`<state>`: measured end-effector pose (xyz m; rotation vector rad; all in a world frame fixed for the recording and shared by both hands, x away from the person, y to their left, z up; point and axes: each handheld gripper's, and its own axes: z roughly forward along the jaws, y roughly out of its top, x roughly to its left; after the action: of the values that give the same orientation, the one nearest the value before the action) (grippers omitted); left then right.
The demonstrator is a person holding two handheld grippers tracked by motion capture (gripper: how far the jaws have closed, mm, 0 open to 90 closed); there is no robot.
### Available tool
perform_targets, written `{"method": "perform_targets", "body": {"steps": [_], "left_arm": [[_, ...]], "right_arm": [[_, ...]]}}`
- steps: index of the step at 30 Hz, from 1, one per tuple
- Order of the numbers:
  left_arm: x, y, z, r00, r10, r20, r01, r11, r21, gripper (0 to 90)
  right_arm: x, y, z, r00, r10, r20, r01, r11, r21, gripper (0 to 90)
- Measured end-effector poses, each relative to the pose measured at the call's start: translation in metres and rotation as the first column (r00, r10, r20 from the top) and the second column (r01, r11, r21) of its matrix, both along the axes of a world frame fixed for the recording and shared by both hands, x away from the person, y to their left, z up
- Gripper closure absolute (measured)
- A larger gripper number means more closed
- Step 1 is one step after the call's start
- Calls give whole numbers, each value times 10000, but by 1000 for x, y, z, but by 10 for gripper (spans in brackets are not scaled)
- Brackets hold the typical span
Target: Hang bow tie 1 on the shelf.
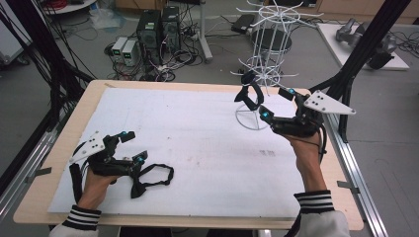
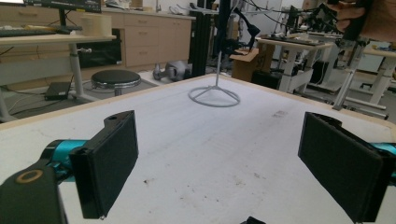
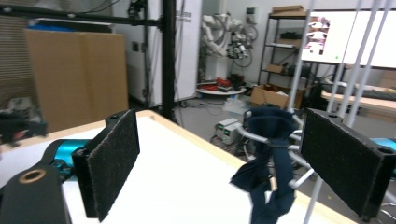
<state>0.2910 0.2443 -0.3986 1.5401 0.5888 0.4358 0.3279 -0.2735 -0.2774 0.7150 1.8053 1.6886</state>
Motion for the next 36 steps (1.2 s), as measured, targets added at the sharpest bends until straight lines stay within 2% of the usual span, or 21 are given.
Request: {"method": "perform_targets", "body": {"steps": [6, 12, 17, 20, 28, 32, 34, 36], "left_arm": [[0, 2, 3, 9995, 98, 285, -96, 9999, -86, 125], [-1, 7, 2, 9991, 207, 376, -202, 9997, -140, 125], [0, 10, 3, 9987, 253, 448, -249, 9997, -79, 126], [-1, 10, 3, 9987, 298, 422, -295, 9995, -71, 125], [-1, 11, 3, 9985, 317, 449, -317, 9995, -13, 125], [-1, 11, 2, 9986, 281, 457, -286, 9995, 99, 125], [-1, 10, 0, 9986, 277, 458, -281, 9996, 92, 125], [0, 11, -1, 9987, 273, 438, -280, 9995, 154, 125]], "right_arm": [[-23, -5, -13, 9990, 375, 243, -378, 9992, 137, 117], [-39, -6, -41, 9979, 555, 345, -556, 9985, 2, 117], [-48, -5, -62, 9980, 591, 232, -588, 9982, -124, 117], [-51, -3, -73, 9977, 594, 314, -585, 9979, -290, 117], [-53, 5, -99, 9970, 773, 62, -772, 9970, -52, 117], [-51, 8, -106, 9968, 788, -118, -787, 9969, 50, 117], [-50, 9, -107, 9967, 775, -225, -777, 9969, -94, 117], [-50, 10, -107, 9961, 866, -180, -867, 9962, -52, 117]]}}
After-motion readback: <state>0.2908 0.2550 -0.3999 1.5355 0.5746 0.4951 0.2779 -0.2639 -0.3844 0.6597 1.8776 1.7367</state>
